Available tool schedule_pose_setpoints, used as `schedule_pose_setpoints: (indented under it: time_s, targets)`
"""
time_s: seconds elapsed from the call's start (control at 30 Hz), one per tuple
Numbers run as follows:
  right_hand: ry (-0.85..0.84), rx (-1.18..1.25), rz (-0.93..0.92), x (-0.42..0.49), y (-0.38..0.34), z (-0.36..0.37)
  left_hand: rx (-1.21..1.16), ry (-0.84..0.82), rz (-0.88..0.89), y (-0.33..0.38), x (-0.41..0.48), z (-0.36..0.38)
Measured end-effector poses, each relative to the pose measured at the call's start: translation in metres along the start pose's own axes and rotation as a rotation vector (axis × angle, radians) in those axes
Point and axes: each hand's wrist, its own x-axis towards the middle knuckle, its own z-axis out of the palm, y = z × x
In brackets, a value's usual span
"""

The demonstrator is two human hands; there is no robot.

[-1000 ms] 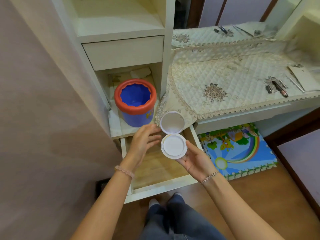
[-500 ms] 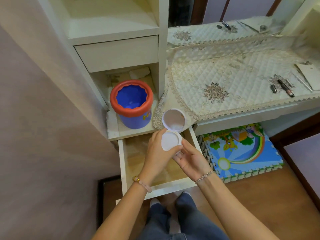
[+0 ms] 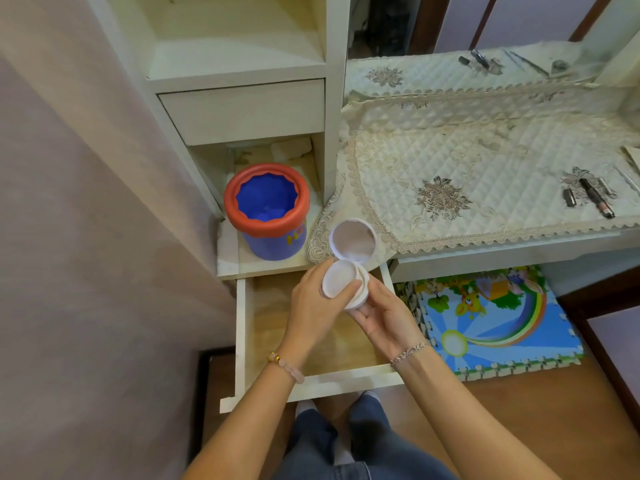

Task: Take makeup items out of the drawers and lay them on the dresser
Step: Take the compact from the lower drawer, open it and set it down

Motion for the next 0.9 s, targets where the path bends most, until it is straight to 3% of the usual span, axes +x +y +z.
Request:
schedule_pose_setpoints:
  time_s: [0.07, 0.37, 0.57, 0.9]
  targets:
    - [-0.009, 0.006, -0.001, 0.000, -0.004, -0.001, -0.276, -0.066, -0.091, 0.003, 0.001, -0.003]
    - [0.044, 0.005, -0.026, -0.007, -0.018, -0.005, -1.159, 0.000, -0.490, 0.001, 0.006, -0.018]
    - [0.049, -0.008, -0.070, -0.016, -0.019, -0.009, -1.244, -0.054, -0.549, -0.002, 0.005, -0.011]
    - [0.125, -0.096, -0.195, -0.032, -0.028, -0.028, -1.130, -0.253, -0.595, -0.008, 0.010, 0.004]
